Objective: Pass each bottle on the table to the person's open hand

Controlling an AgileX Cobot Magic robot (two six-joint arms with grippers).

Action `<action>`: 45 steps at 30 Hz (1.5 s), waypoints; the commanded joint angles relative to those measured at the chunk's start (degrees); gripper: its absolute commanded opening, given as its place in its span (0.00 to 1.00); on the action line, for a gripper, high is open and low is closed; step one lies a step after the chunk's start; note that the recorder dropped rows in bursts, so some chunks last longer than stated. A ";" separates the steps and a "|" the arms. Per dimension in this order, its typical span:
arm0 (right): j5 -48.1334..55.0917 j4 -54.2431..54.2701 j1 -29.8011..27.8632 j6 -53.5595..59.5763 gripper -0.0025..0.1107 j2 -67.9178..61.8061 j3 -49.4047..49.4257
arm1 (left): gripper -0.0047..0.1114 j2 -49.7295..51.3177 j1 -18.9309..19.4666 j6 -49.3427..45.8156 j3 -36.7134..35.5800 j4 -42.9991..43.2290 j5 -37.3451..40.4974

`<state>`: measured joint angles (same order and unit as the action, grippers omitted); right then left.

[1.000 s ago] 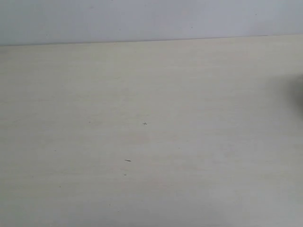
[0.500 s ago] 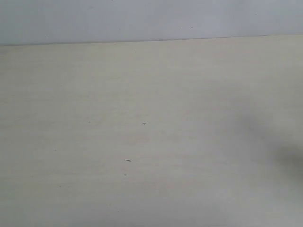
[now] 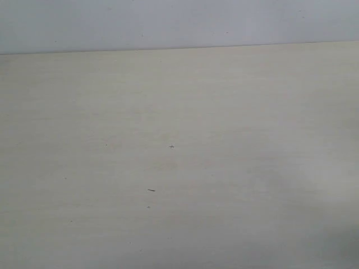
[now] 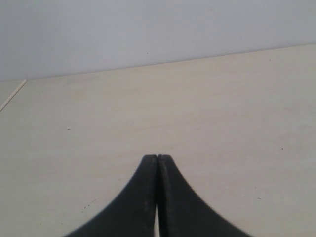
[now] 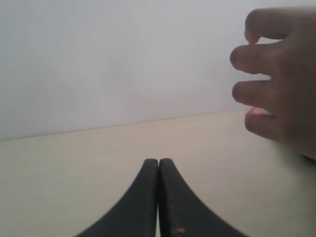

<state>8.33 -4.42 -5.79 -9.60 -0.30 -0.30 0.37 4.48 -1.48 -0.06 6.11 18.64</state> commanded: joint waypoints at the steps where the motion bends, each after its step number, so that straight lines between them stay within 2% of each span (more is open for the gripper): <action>1: -4.09 7.97 -0.20 -7.82 0.02 0.30 0.30 | 0.05 -0.37 0.19 0.20 0.06 -0.18 -0.23; 4: -4.76 10.35 -0.20 -11.47 0.02 0.30 0.30 | 0.05 -0.37 0.19 0.20 0.06 -0.18 -0.23; 21: -4.66 10.12 -0.20 -11.44 0.02 0.30 0.30 | 0.05 -0.37 0.19 0.20 0.06 -0.18 -0.23; 28: -1.08 3.83 -0.20 -3.27 0.02 0.30 0.30 | 0.05 -0.37 0.19 0.20 0.06 -0.18 -0.23; 41: -0.72 4.89 -0.20 -2.16 0.02 0.30 0.30 | 0.05 -0.37 0.19 0.20 0.06 -0.18 -0.23; 45: -0.72 4.89 -0.20 2.39 0.02 0.30 0.30 | 0.05 -0.37 0.19 0.20 0.06 -0.18 -0.23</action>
<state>7.52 0.49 -5.79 -10.31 -0.30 -0.30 0.37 4.48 -1.48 -0.06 6.11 18.64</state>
